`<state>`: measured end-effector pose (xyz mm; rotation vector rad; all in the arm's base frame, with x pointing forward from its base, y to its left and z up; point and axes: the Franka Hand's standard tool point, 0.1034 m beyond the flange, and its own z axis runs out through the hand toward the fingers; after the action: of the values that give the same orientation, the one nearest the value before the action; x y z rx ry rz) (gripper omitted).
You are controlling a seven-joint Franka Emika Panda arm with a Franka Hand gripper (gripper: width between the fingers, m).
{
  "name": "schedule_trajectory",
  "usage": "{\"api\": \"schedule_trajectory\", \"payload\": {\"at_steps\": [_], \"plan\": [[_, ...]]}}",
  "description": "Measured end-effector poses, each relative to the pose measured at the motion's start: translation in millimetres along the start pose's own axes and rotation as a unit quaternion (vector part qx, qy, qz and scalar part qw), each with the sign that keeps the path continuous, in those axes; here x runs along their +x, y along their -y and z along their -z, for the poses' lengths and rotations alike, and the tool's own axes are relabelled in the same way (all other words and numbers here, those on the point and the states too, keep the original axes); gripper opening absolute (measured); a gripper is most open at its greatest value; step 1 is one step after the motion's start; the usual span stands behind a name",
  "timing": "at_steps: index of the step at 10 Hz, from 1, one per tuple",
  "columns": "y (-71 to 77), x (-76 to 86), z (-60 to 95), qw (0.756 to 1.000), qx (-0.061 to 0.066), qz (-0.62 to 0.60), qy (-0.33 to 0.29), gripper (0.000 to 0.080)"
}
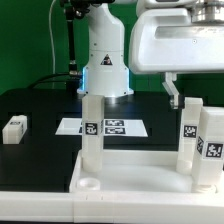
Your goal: Assemble desk
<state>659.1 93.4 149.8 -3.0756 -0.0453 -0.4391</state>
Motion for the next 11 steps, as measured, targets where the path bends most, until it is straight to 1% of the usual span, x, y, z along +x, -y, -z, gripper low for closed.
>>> {"api": "schedule_trajectory", "payload": {"at_steps": [3, 4, 5, 6, 7, 11], "plan": [[0.2, -1.9, -1.9, 1.000, 0.000, 0.000, 0.009, 0.0649], [-1.8, -8.7, -8.8, 1.000, -0.002, -0.004, 0.029, 0.0649], [-3.8, -15.7, -12.2, 0.996, -0.004, -0.006, 0.083, 0.0649], [-4.9, -10.2, -12.4, 0.993, -0.005, -0.007, 0.114, 0.0649], [-4.5, -5.2, -13.5, 0.992, -0.005, -0.007, 0.126, 0.0649], [3.1, -1.3, -14.7, 0.992, -0.004, -0.007, 0.130, 0.0649]]}}
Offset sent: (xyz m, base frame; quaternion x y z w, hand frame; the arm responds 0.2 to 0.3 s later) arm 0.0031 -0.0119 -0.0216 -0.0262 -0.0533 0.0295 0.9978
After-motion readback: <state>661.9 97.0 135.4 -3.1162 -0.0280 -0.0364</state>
